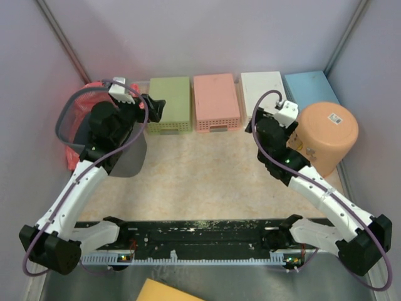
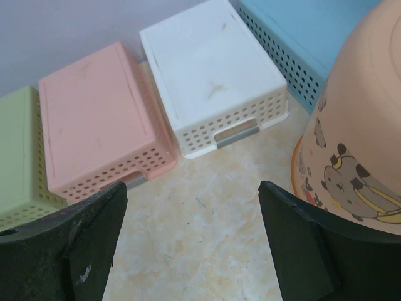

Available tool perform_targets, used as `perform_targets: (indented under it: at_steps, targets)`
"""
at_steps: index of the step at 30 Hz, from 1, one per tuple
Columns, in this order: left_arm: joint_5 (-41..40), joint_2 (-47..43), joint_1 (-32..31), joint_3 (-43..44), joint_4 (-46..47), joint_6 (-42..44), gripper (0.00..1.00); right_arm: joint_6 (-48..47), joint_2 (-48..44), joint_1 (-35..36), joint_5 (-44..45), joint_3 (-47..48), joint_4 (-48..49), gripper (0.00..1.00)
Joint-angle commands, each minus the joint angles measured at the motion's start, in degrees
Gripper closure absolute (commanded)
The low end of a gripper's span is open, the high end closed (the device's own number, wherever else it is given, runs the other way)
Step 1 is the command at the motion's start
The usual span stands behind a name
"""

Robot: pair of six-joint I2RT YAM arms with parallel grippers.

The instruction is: Turn the large container upside down

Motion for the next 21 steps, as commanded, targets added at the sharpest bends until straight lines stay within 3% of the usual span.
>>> perform_targets:
  at_steps: [1, 11, 21]
  targets:
    - [0.30, -3.28, 0.06, -2.21, 8.96, 4.39, 0.01, -5.51, -4.05, -0.29, 2.43, 0.83, 8.80, 0.14]
    - [-0.46, -5.04, -0.01, 0.82, 8.52, 8.36, 0.01, -20.06, -5.35, -0.32, 4.44, 6.77, 19.05, 0.14]
    - [-0.96, -7.29, 0.00, -0.68, 10.06, 7.20, 0.01, -20.57, -4.84, -0.35, 6.67, 7.02, 20.33, 0.13]
